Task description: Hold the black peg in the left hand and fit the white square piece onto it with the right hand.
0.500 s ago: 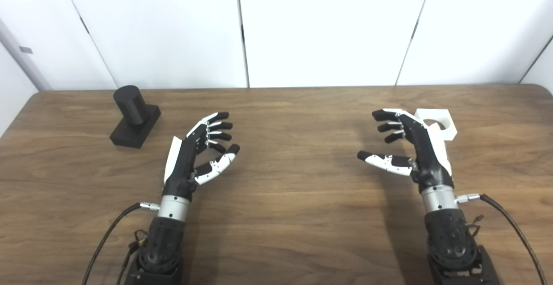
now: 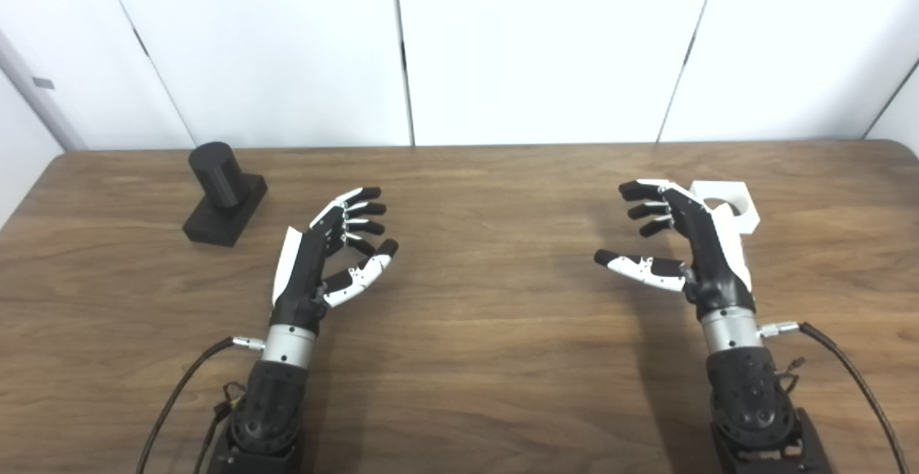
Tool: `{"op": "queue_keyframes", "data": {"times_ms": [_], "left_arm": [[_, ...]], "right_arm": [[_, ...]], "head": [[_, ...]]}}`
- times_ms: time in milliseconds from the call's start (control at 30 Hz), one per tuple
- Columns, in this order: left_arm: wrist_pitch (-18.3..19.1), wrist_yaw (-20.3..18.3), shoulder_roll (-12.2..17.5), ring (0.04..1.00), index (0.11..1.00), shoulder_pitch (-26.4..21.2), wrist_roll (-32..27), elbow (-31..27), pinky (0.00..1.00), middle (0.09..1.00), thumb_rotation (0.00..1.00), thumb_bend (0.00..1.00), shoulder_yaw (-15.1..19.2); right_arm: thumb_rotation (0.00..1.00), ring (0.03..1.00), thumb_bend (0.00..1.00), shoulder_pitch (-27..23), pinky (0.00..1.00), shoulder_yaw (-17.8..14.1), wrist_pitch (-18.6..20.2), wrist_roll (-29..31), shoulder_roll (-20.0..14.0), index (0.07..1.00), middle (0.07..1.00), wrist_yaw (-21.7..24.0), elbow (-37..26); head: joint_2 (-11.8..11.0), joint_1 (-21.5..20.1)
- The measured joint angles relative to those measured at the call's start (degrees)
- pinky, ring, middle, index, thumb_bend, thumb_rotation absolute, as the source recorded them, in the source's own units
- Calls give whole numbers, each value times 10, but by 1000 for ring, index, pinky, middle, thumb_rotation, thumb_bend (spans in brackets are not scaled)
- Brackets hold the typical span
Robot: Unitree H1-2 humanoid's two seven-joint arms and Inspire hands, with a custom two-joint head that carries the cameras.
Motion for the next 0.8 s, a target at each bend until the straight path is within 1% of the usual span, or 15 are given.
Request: {"op": "queue_keyframes", "data": {"times_ms": [67,133,167,233,267,333,367,433,467,533,567,800], "left_arm": [[0,0,0,649,777,0,-1,0,504,732,104,489,0],[0,0,0,650,773,0,-1,0,504,730,105,493,0],[0,0,0,653,772,0,-1,0,506,731,105,492,0],[-2,2,0,656,771,-1,-1,2,513,730,123,497,-1],[-2,3,0,663,773,-2,0,4,521,732,130,498,-2],[-3,3,0,670,772,-4,2,6,530,733,135,496,-5],[-3,4,0,669,769,-4,5,6,529,730,130,494,-7],[-4,9,0,671,765,-4,15,6,530,728,99,486,-9],[-5,11,0,672,765,-4,17,6,530,728,92,485,-10],[-6,13,0,684,766,-4,17,6,530,735,46,486,-10],[-6,13,-1,688,768,-4,17,7,534,738,32,485,-10],[-6,14,0,691,772,-4,17,7,548,739,51,471,-12]], "right_arm": [[79,642,619,0,522,0,0,0,0,672,705,0,0],[61,638,617,0,517,0,-3,0,0,666,700,0,1],[58,636,615,0,515,0,-7,0,0,665,698,-1,3],[49,638,616,0,524,0,-15,0,-1,662,697,-3,10],[52,638,615,0,527,0,-17,0,-2,662,697,-6,16],[51,644,610,2,534,0,-19,0,-3,664,702,-7,19],[44,646,610,3,535,0,-22,1,-4,663,704,-8,19],[35,648,613,6,535,-1,-26,2,-5,663,703,-9,20],[34,649,614,8,535,-1,-28,1,-5,663,703,-11,20],[26,645,623,12,529,-1,-29,1,-5,666,702,-13,19],[21,641,626,13,524,-1,-29,1,-5,666,700,-14,19],[0,645,632,16,527,-1,-35,4,-5,668,700,-18,20]], "head": [[0,0],[-6,4],[-12,9],[-32,25],[-35,28],[-54,41],[-54,41],[-66,44],[-66,44],[-76,44],[-76,44],[-77,43]]}}
